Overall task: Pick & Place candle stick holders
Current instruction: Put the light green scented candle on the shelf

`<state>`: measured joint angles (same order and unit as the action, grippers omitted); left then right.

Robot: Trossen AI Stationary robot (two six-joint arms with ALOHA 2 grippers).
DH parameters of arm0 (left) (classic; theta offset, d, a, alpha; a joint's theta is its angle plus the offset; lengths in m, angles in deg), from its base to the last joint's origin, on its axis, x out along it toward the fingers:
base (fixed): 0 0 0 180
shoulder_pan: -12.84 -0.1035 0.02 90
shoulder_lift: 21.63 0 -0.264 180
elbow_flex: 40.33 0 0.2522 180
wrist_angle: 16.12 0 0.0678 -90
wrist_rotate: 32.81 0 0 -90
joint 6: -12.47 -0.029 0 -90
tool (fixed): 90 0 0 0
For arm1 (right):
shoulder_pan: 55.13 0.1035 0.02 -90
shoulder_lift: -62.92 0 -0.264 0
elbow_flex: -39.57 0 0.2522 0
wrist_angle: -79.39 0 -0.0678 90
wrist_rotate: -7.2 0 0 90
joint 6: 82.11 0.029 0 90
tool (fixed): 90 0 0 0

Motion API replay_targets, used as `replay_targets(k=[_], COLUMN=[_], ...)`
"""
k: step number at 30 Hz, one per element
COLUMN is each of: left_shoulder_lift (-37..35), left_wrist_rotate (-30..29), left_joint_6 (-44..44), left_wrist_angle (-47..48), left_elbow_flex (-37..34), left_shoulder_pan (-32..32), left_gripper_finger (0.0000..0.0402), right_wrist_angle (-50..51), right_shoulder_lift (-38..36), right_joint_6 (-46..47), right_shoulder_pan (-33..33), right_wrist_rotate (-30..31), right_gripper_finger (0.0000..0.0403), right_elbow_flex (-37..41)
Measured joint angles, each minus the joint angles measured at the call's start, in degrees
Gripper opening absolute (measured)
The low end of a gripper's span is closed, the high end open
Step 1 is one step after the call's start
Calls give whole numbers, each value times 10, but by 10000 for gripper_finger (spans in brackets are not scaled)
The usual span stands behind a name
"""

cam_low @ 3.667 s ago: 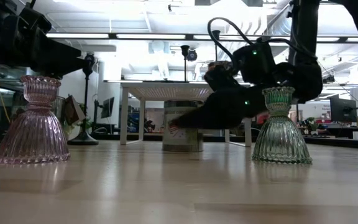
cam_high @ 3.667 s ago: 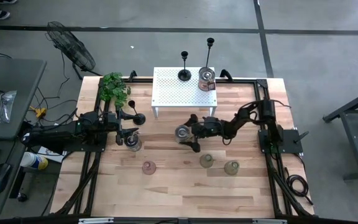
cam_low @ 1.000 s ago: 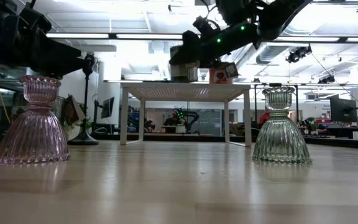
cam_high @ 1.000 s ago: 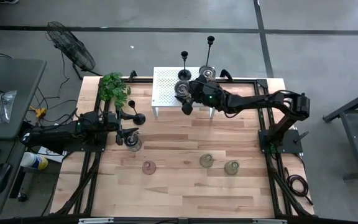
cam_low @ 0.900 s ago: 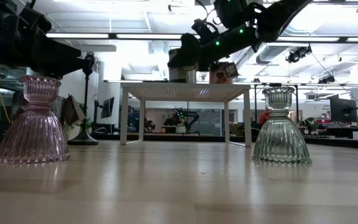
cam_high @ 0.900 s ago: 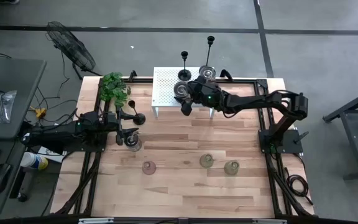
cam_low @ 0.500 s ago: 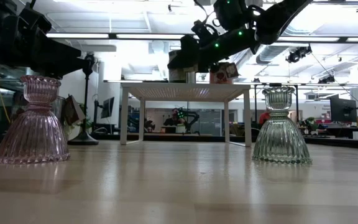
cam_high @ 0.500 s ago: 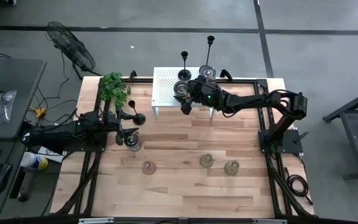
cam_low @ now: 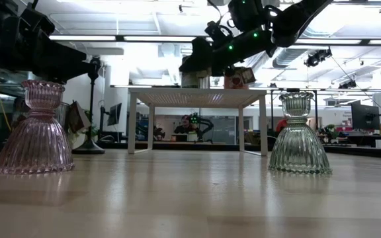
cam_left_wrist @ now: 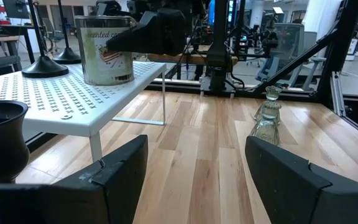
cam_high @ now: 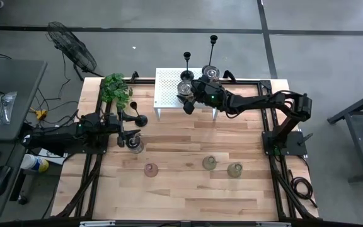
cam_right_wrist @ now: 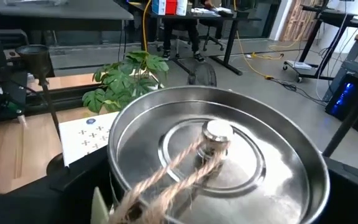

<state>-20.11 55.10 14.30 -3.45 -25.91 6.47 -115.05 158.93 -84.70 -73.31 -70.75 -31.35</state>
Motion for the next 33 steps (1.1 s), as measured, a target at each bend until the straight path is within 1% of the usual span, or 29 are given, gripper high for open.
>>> replay_targets(k=[26, 33], left_shoulder_lift=[0, 0], left_wrist_rotate=[0, 0], left_joint_6=[0, 0], left_wrist_angle=[0, 0], left_elbow_flex=[0, 0], left_shoulder_pan=[0, 0], left_gripper_finger=[265, 265], right_wrist_angle=[12, 34], right_shoulder_lift=[-6, -37], right_joint_6=[-28, -39], right_shoulder_pan=[0, 14], right_wrist_rotate=[4, 31], right_gripper_finger=[390, 383], right_elbow_flex=[-53, -53])
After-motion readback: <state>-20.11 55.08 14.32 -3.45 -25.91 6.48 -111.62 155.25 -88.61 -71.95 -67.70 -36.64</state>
